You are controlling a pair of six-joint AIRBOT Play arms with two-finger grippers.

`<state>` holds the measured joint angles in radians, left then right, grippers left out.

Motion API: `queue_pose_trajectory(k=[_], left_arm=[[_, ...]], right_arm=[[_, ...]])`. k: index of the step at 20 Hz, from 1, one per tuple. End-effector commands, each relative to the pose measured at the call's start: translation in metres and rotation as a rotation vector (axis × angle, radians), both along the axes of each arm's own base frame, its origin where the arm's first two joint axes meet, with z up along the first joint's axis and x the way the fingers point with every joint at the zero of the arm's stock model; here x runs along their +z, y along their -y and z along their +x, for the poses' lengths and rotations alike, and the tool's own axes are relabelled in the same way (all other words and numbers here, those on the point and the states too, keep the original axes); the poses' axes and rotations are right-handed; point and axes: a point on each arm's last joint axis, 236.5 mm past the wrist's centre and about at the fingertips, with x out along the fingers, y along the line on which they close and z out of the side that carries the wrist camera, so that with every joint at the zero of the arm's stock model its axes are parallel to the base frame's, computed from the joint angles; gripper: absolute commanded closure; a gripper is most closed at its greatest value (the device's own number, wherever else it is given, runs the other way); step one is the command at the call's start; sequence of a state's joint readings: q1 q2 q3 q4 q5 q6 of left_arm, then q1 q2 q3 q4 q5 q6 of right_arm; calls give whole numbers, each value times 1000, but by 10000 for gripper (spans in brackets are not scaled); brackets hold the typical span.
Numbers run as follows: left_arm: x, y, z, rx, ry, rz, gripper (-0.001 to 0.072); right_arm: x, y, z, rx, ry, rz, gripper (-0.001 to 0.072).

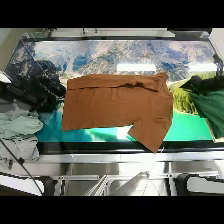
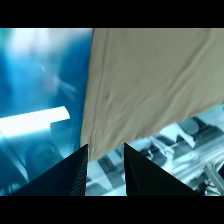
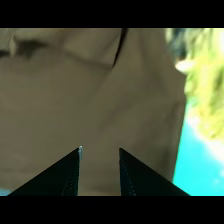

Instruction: Fold the shirts.

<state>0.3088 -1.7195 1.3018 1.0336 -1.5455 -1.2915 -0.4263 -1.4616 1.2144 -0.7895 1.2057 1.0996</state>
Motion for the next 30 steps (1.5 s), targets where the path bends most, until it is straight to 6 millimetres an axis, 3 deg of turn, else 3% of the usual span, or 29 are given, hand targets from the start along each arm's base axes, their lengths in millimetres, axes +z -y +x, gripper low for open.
queue_pose_trajectory(k=[1,4,7,10,13,15,16,18,19,22,26,30], left_arm=[[-39,24,-61,-25,-123,-3,474],[-59,35,-68,-51,-98,22,474],[-61,40,-69,-72,-91,24,474],[-49,41,-58,-89,-69,11,474],[-20,33,-47,-124,-64,-16,474],[-3,26,-40,-128,-59,-27,473],[1,24,-39,-126,-64,-31,472],[2,22,-42,-124,-76,-36,471],[-1,23,-46,-120,-86,-38,471],[-22,18,-50,-77,-77,-20,471],[-43,-7,-45,4,-40,43,471],[-49,0,-45,6,-34,41,471]], right_arm=[[-2,-26,-41,-3,-36,79,414],[2,-30,-62,-34,-47,100,415],[11,-31,-81,-52,-28,97,415],[25,-20,-93,-105,0,90,415],[30,-8,-98,-142,4,95,402],[27,-7,-101,-146,-15,96,94],[26,-8,-102,-146,-19,98,97],[16,-9,-108,-144,-46,99,238],[9,-11,-113,-142,-68,98,253],[-12,-18,-127,-136,-119,115,252],[-25,-25,-137,-132,-155,137,252],[-24,-25,-136,-133,-153,139,252]])
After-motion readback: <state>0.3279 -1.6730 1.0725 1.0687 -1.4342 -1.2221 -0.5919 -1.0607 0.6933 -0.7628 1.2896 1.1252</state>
